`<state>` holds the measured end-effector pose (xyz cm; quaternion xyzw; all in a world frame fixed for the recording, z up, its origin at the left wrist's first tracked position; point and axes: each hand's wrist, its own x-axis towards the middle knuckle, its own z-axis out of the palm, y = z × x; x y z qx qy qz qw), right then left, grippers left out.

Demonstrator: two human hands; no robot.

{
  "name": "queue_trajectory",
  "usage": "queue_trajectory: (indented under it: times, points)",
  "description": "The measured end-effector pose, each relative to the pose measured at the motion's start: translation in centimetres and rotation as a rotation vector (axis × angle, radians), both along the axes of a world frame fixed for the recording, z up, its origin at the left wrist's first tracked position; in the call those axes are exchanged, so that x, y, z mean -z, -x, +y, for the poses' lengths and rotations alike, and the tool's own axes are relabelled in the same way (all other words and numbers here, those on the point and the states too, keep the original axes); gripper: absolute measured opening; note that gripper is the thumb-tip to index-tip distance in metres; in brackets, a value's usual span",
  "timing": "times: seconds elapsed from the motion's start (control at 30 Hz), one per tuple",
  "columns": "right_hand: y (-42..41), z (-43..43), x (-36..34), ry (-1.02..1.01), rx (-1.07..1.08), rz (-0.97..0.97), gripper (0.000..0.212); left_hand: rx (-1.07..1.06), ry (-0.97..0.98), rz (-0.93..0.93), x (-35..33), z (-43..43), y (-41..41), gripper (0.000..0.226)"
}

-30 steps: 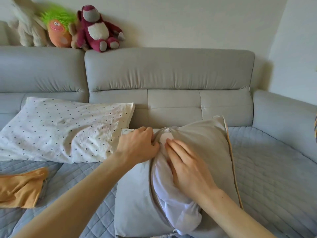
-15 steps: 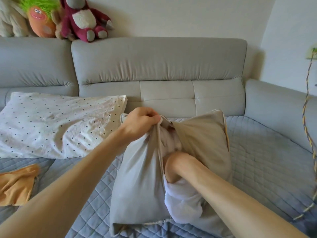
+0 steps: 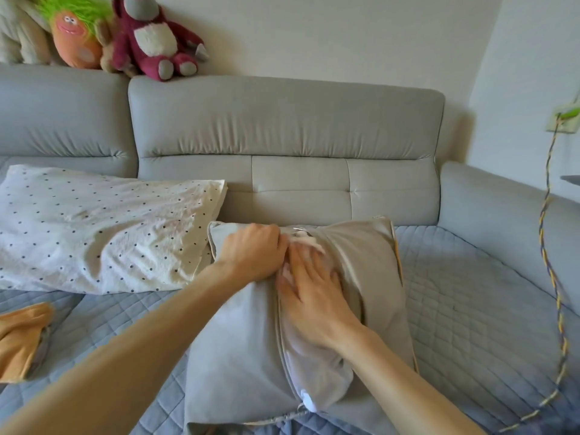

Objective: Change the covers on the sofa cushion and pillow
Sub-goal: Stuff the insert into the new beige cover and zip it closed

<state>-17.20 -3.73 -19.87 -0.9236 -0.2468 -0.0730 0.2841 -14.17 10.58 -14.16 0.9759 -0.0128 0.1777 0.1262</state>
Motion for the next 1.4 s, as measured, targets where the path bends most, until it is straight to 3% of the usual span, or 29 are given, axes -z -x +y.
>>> queue_trajectory:
  times: [0.13, 0.3, 0.4, 0.6, 0.7, 0.8, 0.9, 1.0, 1.07, 1.13, 1.27, 1.37, 1.4]
  points:
    - [-2.4, 1.0, -0.1, 0.094, 0.057, -0.062, 0.069, 0.149, 0.141, -0.083, -0.3, -0.6, 0.2, 0.041]
    - [-6.8, 1.3, -0.6, 0.173, -0.02, 0.128, 0.049, 0.243, 0.276, -0.148, 1.1, -0.2, 0.1, 0.041]
    - [-8.3, 2.2, 0.1, 0.32, 0.087, 0.158, 0.045, 0.29, 0.186, -0.101, 2.3, -0.6, -0.3, 0.04]
    - [-8.3, 2.7, 0.2, -0.047, 0.003, 0.214, 0.04, 0.011, 0.107, 0.097, 4.5, 3.0, -1.4, 0.033]
    - [-4.9, 0.1, -1.1, -0.029, -0.148, 0.157, 0.037, -0.016, 0.114, 0.057, 5.9, 2.0, -2.2, 0.028]
    - [-0.4, -3.6, -1.3, 0.022, -0.226, 0.07, 0.052, -0.068, 0.263, 0.095, 5.7, 3.0, -4.6, 0.026]
    - [1.9, -6.3, 1.1, 0.139, -0.145, -0.21, 0.056, -0.087, 0.413, 0.091, 5.0, 2.7, -5.3, 0.024]
    - [1.3, -7.0, 3.0, 0.202, -0.062, -0.393, 0.048, -0.017, 0.469, -0.163, 4.9, 0.8, -2.7, 0.032]
    - [0.4, -6.5, 3.1, 0.195, 0.003, -0.452, 0.04, 0.09, 0.418, -0.404, 6.0, -0.1, 0.8, 0.028]
    - [-0.9, -5.6, 2.5, 0.21, 0.072, -0.497, 0.034, 0.191, 0.218, -0.517, 7.9, -0.6, 4.2, 0.021]
    - [-3.3, -3.6, -0.2, 0.309, 0.176, -0.316, 0.028, 0.285, -0.151, -0.434, 10.9, 0.5, 6.8, 0.015]
    - [-4.4, -3.5, -1.3, 0.389, 0.124, -0.104, 0.035, 0.253, -0.214, -0.327, 9.8, 1.4, 6.5, 0.011]
    - [-4.3, -4.1, -1.9, 0.306, 0.068, 0.018, 0.038, 0.248, -0.197, -0.301, 9.0, 1.5, 6.4, 0.011]
